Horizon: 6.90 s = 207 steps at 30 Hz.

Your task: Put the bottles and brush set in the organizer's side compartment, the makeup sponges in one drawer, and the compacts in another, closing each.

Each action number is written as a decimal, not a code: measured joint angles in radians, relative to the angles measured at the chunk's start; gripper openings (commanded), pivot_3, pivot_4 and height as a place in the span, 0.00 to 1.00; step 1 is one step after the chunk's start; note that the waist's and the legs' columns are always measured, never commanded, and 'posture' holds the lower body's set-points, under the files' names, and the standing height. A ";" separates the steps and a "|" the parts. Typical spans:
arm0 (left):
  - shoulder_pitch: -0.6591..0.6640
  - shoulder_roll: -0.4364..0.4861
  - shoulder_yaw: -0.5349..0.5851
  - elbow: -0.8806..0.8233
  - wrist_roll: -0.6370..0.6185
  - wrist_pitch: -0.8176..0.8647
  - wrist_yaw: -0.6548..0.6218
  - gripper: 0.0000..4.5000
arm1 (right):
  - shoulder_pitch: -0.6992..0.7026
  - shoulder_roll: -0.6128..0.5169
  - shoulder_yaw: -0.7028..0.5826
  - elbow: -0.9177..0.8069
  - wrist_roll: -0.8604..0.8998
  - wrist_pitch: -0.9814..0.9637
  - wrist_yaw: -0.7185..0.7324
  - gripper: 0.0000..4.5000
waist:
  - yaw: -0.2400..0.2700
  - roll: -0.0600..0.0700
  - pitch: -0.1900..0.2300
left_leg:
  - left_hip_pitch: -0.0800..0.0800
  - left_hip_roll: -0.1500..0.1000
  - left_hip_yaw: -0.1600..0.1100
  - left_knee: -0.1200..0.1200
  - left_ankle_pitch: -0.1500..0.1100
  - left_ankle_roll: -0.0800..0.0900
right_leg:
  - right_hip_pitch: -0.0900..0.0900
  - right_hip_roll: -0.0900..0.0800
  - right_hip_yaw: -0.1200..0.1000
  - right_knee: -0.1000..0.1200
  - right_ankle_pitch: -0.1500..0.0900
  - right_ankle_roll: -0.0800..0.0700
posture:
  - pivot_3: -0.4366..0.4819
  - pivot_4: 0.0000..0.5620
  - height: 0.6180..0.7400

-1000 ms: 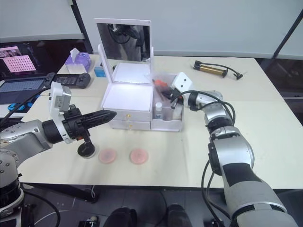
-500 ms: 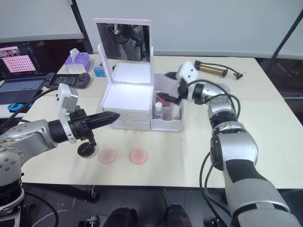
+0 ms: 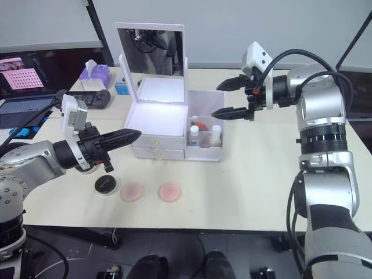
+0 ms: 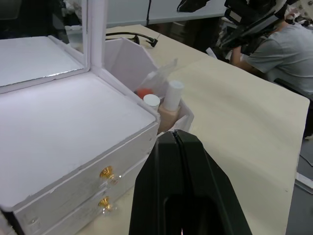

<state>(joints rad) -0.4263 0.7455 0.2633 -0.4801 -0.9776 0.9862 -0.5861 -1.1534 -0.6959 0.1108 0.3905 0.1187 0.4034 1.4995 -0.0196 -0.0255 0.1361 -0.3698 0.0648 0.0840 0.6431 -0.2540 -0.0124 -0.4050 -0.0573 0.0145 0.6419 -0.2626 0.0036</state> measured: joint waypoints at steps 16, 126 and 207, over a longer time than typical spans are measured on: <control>0.002 0.003 -0.049 0.011 0.070 -0.033 -0.020 0.00 | -0.007 0.061 0.230 0.015 -0.126 0.025 -0.087 0.01 | 0.006 0.000 0.000 | -0.001 0.000 0.001 0.001 0.000 0.000 | 0.000 0.000 -0.001 0.000 0.000 0.000 | 0.48 0.27 0.88; 0.350 -0.668 -0.446 0.137 0.979 -0.728 0.590 1.00 | 0.277 -0.243 -0.001 -0.467 0.496 0.504 -0.041 1.00 | 0.029 -0.002 0.000 | -0.001 -0.001 -0.003 0.002 -0.003 0.005 | 0.001 -0.001 0.001 -0.002 0.000 0.000 | 0.48 0.27 0.88; 0.918 -0.028 0.413 -0.095 0.017 -0.420 -0.188 1.00 | 0.353 -0.231 -0.012 -0.349 0.424 0.346 -0.134 1.00 | 0.015 -0.002 0.001 | 0.000 0.001 -0.001 0.002 -0.003 0.006 | 0.000 0.000 -0.003 -0.002 -0.007 -0.008 | 0.48 0.27 0.88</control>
<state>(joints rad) 0.4921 0.7174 0.6762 -0.5755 -0.9605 0.5658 -0.7741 -0.8008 -0.9265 0.0984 0.0413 0.5424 0.7497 1.3654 -0.0048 -0.0277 0.1370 -0.3699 0.0655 0.0832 0.6447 -0.2569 -0.0065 -0.4049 -0.0576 0.0119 0.6396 -0.2695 -0.0045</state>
